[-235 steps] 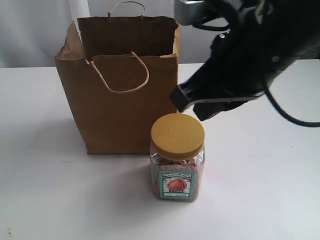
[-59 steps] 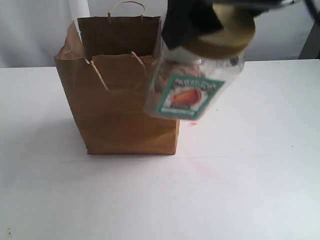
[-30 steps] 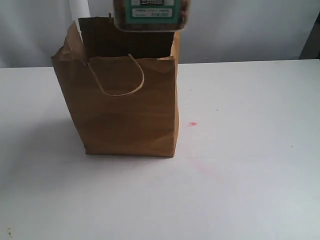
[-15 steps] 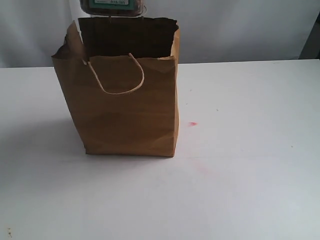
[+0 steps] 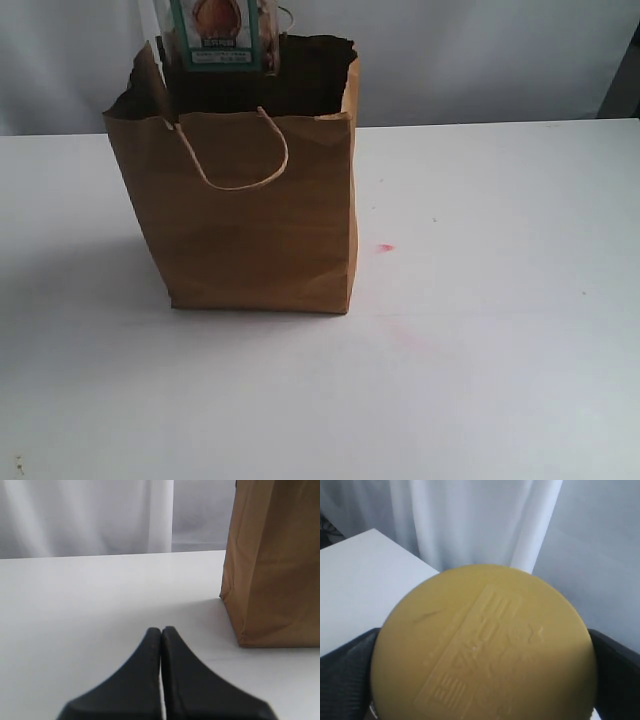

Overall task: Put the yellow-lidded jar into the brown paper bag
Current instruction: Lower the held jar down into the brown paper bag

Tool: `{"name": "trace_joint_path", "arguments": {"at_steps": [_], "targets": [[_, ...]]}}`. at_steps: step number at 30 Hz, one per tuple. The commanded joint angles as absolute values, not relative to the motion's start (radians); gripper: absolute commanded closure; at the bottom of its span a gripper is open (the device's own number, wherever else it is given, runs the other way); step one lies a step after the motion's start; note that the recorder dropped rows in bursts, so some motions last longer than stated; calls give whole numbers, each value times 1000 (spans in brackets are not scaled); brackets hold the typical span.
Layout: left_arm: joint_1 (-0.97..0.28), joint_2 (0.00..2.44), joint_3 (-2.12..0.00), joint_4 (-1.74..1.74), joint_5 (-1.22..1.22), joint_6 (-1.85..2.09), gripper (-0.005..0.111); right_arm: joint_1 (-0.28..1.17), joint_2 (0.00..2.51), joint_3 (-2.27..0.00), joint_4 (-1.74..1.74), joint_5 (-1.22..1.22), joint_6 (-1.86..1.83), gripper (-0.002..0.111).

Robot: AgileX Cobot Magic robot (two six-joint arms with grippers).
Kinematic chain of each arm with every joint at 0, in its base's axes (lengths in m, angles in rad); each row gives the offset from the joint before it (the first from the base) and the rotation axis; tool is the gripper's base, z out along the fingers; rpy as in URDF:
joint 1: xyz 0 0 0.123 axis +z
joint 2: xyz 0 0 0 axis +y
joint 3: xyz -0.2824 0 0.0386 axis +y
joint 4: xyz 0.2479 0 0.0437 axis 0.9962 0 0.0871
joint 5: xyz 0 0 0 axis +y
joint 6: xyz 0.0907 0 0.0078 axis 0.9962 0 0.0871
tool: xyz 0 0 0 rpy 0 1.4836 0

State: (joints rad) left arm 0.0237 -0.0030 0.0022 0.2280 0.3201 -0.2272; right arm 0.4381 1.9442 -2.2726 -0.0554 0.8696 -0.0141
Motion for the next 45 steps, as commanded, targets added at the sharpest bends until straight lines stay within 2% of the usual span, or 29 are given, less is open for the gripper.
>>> {"name": "trace_joint_path", "arguments": {"at_steps": [1, 16, 24, 45], "targets": [[21, 0, 0, 224, 318, -229, 106, 442, 1959, -2282, -67, 901, -22, 108], [21, 0, 0, 224, 318, -229, 106, 442, 1986, -2219, -67, 997, 0, 108], [21, 0, 0, 224, 318, -229, 106, 442, 1988, -2119, -67, 937, 8, 108], [21, 0, 0, 224, 318, -229, 106, 440, 2152, -2119, -67, 1007, 39, 108]]}}
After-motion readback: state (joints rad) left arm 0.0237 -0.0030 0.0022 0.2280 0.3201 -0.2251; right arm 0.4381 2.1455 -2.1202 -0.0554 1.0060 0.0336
